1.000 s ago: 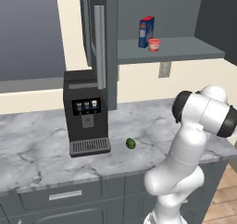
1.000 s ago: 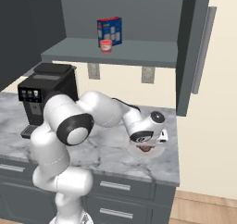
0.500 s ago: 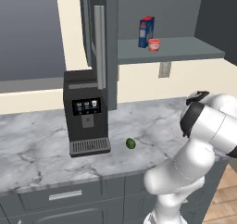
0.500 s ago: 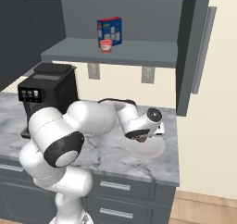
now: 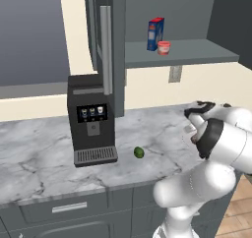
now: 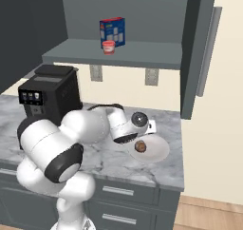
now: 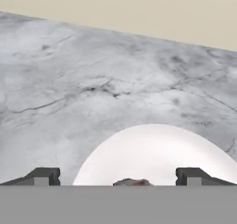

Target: Pick the avocado and bread from the counter and place them on the plate. Then pick the jam from the cabinet and place it next to the plate. Lastly close the cabinet door.

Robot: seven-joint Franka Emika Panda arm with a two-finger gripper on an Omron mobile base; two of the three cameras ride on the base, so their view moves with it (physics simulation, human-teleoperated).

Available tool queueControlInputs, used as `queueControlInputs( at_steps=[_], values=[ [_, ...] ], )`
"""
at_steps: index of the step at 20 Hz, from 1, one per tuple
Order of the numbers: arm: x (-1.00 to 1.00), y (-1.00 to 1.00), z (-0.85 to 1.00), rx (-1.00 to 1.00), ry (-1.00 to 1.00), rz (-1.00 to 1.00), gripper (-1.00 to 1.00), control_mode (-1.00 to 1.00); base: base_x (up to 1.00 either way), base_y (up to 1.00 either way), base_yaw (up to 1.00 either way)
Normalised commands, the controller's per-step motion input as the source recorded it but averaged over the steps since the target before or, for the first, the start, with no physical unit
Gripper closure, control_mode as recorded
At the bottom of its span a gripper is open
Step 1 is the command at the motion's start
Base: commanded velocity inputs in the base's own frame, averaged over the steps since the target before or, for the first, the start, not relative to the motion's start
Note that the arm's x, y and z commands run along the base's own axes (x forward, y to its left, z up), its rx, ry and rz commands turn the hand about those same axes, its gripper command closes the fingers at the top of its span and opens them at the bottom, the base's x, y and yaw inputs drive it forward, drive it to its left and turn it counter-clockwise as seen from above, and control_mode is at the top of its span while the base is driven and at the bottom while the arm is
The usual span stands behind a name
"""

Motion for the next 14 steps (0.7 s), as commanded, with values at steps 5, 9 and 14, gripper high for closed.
queueControlInputs(
  at_steps=[5, 9, 14],
  values=[
    [-0.12, 0.71, 0.37, -0.04, -0.05, 0.0, -1.0, -1.0, 0.0, 0.0, 0.0],
    [-0.11, 0.71, 0.57, 0.0, 0.03, 0.0, -1.0, -1.0, 0.0, 0.0, 0.0],
    [-0.19, 0.31, 0.58, 0.08, 0.12, 0.0, -1.0, -1.0, 0.0, 0.0, 0.0]
  ],
)
